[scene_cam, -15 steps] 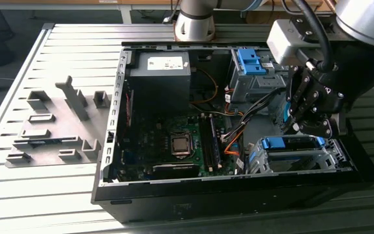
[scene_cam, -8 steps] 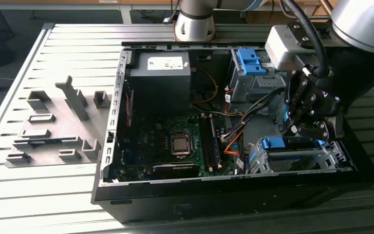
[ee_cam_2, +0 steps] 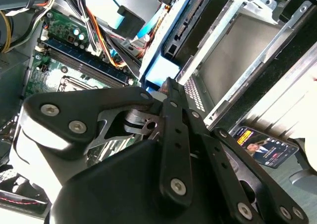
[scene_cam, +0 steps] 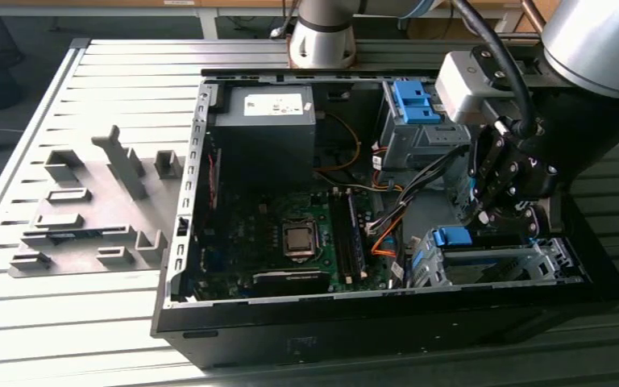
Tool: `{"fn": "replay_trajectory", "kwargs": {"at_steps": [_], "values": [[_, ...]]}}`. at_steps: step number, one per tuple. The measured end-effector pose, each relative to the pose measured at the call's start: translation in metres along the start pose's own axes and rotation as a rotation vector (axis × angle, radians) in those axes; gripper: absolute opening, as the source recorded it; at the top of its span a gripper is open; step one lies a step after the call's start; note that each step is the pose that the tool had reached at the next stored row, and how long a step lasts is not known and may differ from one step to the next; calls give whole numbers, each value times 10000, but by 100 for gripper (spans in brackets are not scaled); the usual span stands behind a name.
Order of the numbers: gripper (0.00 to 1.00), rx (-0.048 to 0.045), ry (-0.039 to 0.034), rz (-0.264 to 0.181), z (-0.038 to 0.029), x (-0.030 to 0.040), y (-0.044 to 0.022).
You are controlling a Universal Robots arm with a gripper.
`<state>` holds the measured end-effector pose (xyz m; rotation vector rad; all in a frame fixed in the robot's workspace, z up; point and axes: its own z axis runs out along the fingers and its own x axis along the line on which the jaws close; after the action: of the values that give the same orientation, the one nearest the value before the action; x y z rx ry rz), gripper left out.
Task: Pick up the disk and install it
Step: 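Insert the first disk wire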
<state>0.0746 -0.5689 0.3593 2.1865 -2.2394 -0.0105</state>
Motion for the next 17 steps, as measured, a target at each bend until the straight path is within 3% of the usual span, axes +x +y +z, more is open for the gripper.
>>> {"fn": "replay_trajectory", "kwargs": {"at_steps": [11,13,17], "values": [[11,3,-1,1,1,0,-6],[11,3,-2,0,2,-1,-28],[11,3,0,0,5,-4,-169]]}}
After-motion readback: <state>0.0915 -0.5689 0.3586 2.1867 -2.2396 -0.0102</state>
